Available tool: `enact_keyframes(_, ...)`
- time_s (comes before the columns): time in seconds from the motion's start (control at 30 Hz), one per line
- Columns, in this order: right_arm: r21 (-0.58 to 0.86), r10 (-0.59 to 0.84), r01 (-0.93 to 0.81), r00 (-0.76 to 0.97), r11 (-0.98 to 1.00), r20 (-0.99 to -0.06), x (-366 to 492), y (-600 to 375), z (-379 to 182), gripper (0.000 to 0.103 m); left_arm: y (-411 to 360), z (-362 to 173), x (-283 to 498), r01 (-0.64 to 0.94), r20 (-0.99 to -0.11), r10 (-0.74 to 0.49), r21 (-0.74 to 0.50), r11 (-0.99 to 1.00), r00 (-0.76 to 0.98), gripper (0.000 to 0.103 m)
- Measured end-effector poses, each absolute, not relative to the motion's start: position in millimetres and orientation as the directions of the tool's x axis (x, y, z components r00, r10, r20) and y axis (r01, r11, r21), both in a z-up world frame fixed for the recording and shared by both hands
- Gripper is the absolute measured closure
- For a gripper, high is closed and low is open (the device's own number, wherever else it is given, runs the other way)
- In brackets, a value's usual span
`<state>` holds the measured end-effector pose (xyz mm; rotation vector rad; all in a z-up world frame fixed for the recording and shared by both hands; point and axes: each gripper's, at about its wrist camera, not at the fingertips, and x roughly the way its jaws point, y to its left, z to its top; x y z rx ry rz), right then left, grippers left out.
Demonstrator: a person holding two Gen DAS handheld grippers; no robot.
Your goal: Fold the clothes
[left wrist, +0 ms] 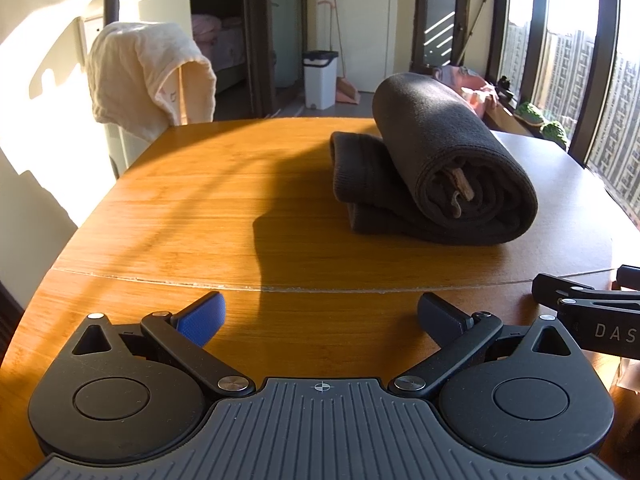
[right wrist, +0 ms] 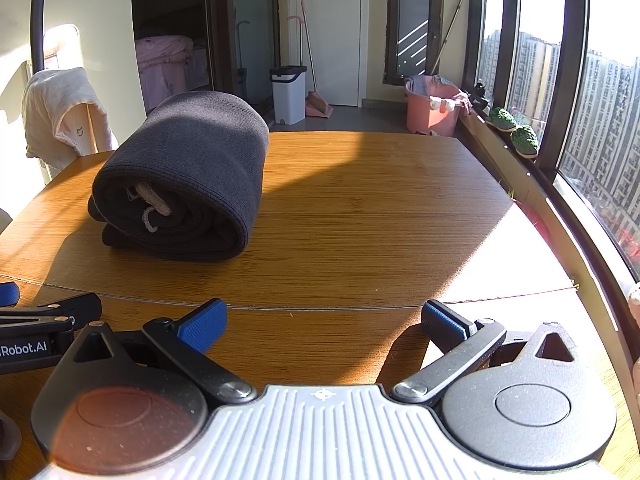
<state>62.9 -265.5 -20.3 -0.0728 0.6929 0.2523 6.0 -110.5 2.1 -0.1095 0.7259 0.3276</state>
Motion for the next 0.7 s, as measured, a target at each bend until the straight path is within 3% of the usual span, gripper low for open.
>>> enact_keyframes(0.7,0.017,0.205,-0.254,0.740,0.967,-0.640,63.2,-263.4,-20.1,0.000,-108.2,2.6,5.4,-0.351,-0.667,0.269,0.012,0.936,0.695,0.000)
